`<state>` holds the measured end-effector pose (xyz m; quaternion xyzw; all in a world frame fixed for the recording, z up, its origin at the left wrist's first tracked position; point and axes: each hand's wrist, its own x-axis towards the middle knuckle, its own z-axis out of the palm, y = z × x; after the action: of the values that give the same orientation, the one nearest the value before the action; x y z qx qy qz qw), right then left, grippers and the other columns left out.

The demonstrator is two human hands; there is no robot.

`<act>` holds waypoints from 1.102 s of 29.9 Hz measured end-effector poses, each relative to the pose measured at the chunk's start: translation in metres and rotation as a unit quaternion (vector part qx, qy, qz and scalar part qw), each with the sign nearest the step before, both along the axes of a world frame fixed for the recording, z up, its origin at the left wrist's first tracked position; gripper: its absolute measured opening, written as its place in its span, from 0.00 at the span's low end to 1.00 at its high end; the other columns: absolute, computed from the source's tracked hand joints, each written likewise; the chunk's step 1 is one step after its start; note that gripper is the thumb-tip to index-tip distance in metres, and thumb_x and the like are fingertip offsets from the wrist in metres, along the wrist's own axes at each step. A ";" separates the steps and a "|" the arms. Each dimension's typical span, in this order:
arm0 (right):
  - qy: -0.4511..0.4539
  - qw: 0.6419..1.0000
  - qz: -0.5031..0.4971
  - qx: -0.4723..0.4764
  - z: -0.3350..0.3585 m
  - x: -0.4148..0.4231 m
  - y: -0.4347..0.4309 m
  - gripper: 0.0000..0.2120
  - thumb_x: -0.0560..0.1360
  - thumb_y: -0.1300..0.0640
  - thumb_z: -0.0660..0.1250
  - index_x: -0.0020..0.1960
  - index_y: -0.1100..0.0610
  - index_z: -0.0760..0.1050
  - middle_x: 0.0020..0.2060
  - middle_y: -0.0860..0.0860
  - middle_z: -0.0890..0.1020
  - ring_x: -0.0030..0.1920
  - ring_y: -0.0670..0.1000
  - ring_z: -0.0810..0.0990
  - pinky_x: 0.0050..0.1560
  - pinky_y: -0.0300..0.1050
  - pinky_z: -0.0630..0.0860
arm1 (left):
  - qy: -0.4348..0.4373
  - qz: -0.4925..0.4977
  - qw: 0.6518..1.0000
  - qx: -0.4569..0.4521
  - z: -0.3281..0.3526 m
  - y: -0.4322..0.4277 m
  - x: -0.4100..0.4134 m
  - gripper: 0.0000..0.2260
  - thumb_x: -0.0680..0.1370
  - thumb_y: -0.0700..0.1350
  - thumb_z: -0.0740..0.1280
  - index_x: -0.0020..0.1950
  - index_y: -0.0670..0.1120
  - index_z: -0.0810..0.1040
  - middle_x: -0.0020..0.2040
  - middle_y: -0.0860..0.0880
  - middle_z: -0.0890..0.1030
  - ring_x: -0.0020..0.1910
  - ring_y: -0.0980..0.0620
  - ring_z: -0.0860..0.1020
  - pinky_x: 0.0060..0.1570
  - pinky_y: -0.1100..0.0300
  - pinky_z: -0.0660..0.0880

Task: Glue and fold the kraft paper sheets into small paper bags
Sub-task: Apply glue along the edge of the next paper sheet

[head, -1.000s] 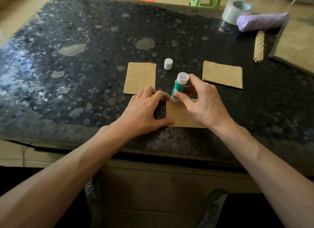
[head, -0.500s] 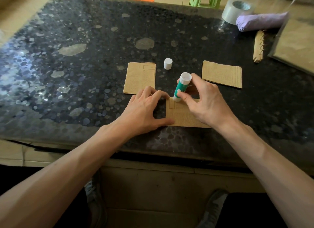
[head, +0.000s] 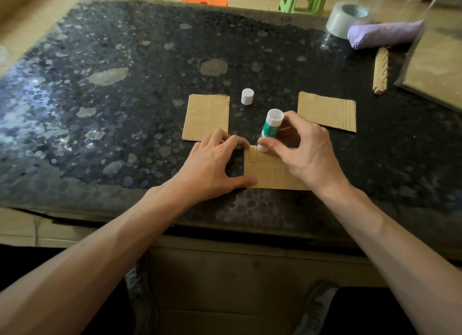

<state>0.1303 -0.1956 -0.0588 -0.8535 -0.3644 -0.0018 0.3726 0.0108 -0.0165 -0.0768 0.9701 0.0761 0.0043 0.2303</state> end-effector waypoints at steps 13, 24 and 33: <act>0.066 0.998 0.008 0.017 0.003 0.002 0.004 0.19 0.74 0.43 0.76 0.61 0.51 0.80 0.51 0.40 0.83 0.53 0.39 0.81 0.53 0.29 0.74 | 0.009 0.005 1.000 -0.005 0.004 -0.001 0.001 0.34 0.69 0.70 0.70 0.71 0.60 0.68 0.60 0.57 0.64 0.63 0.54 0.66 0.63 0.56 0.62; 0.046 0.998 0.028 -0.026 0.002 -0.005 -0.003 0.15 0.81 0.57 0.71 0.67 0.53 0.77 0.56 0.47 0.83 0.59 0.45 0.80 0.60 0.37 0.76 | -0.006 -0.001 1.000 -0.009 -0.001 0.003 0.003 0.34 0.67 0.71 0.70 0.69 0.61 0.68 0.59 0.57 0.67 0.59 0.57 0.65 0.60 0.57 0.63; -0.019 1.000 -0.019 -0.016 -0.003 -0.004 -0.005 0.14 0.78 0.47 0.74 0.58 0.54 0.78 0.50 0.43 0.80 0.50 0.41 0.79 0.51 0.23 0.72 | -0.003 -0.004 1.000 0.002 0.000 0.003 0.003 0.34 0.67 0.71 0.70 0.70 0.61 0.68 0.59 0.57 0.66 0.58 0.58 0.65 0.60 0.58 0.64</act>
<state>0.1267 -0.2009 -0.0617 -0.8660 -0.3551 -0.0188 0.3515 0.0141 -0.0134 -0.0763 0.9708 0.0720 0.0062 0.2289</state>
